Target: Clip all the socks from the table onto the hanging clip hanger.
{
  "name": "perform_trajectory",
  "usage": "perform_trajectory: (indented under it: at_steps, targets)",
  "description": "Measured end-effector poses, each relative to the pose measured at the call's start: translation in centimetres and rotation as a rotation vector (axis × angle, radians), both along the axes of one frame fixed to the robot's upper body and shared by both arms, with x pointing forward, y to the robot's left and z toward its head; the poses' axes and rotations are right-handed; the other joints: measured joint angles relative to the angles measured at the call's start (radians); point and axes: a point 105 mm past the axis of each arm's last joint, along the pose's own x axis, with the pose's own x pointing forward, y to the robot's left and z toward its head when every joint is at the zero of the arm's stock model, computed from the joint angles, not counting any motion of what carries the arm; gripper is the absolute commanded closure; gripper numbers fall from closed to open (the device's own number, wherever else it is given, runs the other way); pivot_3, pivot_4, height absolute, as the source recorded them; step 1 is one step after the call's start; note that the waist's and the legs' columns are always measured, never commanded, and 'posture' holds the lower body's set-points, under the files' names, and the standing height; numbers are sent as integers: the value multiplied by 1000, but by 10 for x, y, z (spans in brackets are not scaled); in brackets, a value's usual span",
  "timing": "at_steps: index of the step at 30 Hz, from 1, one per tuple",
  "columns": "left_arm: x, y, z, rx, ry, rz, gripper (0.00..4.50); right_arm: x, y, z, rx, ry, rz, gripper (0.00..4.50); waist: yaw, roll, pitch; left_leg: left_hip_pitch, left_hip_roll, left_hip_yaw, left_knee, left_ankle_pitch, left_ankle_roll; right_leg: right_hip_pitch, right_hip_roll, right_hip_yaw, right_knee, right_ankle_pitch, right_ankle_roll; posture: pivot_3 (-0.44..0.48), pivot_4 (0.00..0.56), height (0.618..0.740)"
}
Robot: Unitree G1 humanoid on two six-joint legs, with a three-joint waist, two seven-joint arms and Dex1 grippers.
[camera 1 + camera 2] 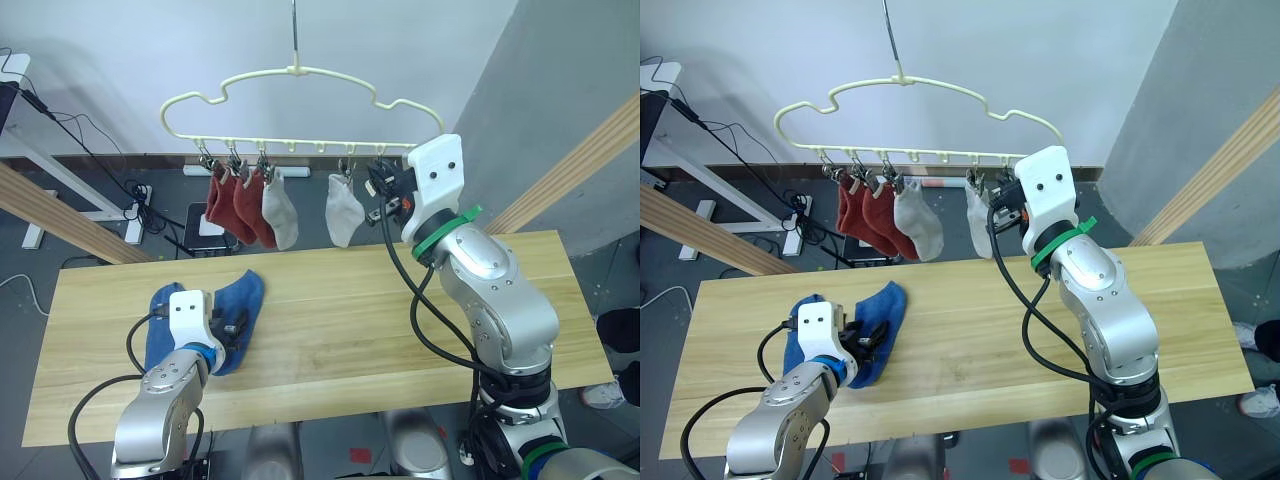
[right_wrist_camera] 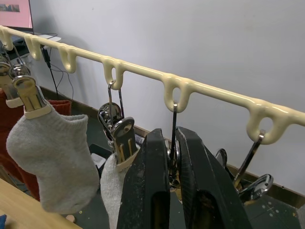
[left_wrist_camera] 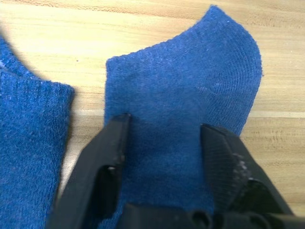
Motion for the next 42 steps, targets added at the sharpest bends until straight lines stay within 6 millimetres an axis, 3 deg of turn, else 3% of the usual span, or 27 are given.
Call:
perform_trajectory:
  at_steps: [6,11,19,24,27,32,36,42]
  targets:
    - [1,-4,0,-2,-13,-41,3635,0,0,0,0,1,0,4500,0,0,0,0,0,0,0,0,0,0,0,0,0,0,0,-226,385,740]
    - [3,-31,5,-12,-67,-249,4476,0,0,0,0,1,-1,4500,0,0,0,0,0,0,-1,0,0,0,0,0,-1,0,0,-229,385,740]
    - [25,-95,67,7,-394,-734,4476,0,-1,0,2,1,-4,4500,2,0,0,-1,0,1,-1,0,0,0,-1,0,-4,0,0,-235,384,740]
    - [19,-142,83,-22,-484,-993,4476,0,-1,1,2,-2,-7,4500,1,0,0,-2,0,1,-2,0,0,0,-1,0,-6,0,0,-248,383,740]
    - [22,-160,91,-53,-532,-1009,4476,0,-1,1,3,-3,-9,4500,-1,0,0,-2,0,1,-2,0,0,0,0,-1,-6,0,0,-253,384,740]
    - [40,-170,102,-109,-578,-896,4476,0,-2,1,1,1,-12,4500,-1,0,0,-2,-1,0,0,0,0,1,0,-1,-4,1,1,-261,387,740]
    - [51,-169,115,-128,-625,-816,4476,0,-3,1,-2,0,-14,4500,-3,0,0,-2,-1,0,0,0,0,1,0,0,-4,1,1,-264,388,740]
    - [55,-163,115,-136,-629,-756,4476,0,-4,2,-5,-5,-19,4500,-3,0,0,-2,-1,0,0,0,0,1,0,0,-5,1,1,-264,388,740]
